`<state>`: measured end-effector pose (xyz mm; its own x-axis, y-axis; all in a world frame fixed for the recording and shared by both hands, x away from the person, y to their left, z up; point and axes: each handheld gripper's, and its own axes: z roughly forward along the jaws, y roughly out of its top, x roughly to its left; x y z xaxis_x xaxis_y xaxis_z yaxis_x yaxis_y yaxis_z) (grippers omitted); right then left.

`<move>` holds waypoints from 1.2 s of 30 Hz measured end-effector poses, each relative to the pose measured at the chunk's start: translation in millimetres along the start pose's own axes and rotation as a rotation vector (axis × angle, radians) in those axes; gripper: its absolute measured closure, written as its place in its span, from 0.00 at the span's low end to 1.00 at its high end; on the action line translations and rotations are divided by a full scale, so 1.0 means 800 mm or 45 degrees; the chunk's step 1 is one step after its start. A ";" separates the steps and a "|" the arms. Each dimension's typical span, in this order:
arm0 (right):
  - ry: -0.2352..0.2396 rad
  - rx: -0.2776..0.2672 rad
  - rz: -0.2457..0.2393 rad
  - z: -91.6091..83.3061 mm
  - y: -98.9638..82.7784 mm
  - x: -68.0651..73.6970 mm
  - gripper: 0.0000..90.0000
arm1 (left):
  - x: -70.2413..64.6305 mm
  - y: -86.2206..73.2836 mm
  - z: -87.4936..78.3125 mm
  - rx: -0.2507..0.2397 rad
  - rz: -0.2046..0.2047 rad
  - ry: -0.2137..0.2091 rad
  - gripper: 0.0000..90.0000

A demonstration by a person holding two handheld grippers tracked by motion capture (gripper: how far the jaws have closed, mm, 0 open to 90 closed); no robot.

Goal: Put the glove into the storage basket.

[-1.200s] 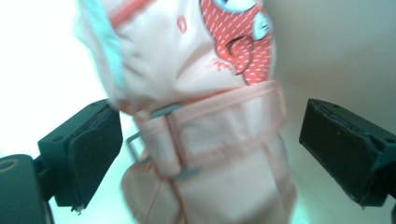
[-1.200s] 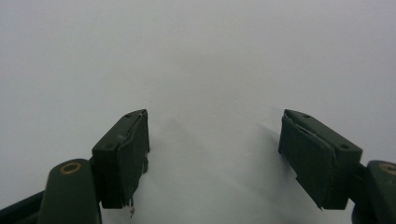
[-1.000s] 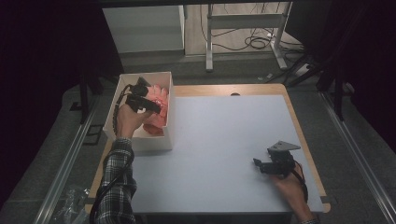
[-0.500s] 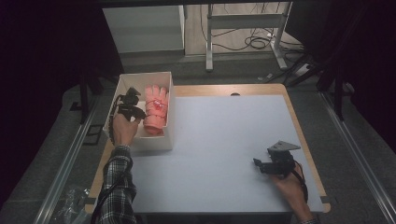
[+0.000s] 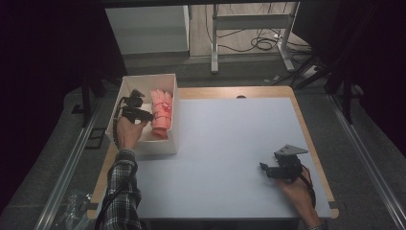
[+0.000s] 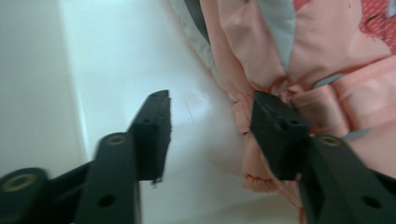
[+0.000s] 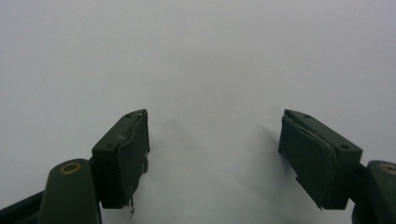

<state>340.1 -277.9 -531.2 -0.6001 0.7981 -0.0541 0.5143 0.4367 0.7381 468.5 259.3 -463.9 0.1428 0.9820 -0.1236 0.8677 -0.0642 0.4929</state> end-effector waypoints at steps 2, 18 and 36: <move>0.000 0.000 0.000 0.000 0.000 0.000 0.27 | 0.002 -0.001 -0.004 -0.016 0.013 0.007 0.40; 0.000 0.000 -0.001 0.000 0.000 0.000 0.27 | -0.008 -0.006 -0.031 -0.122 0.029 -0.038 0.11; -0.004 0.000 -0.001 0.000 0.000 0.000 0.27 | -0.028 -0.020 -0.063 -0.203 0.146 -0.167 0.02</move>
<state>340.0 -277.7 -531.1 -0.5985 0.7991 -0.0570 0.5138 0.4375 0.7380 427.1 247.6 -425.5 0.3054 0.9379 -0.1648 0.7578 -0.1346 0.6385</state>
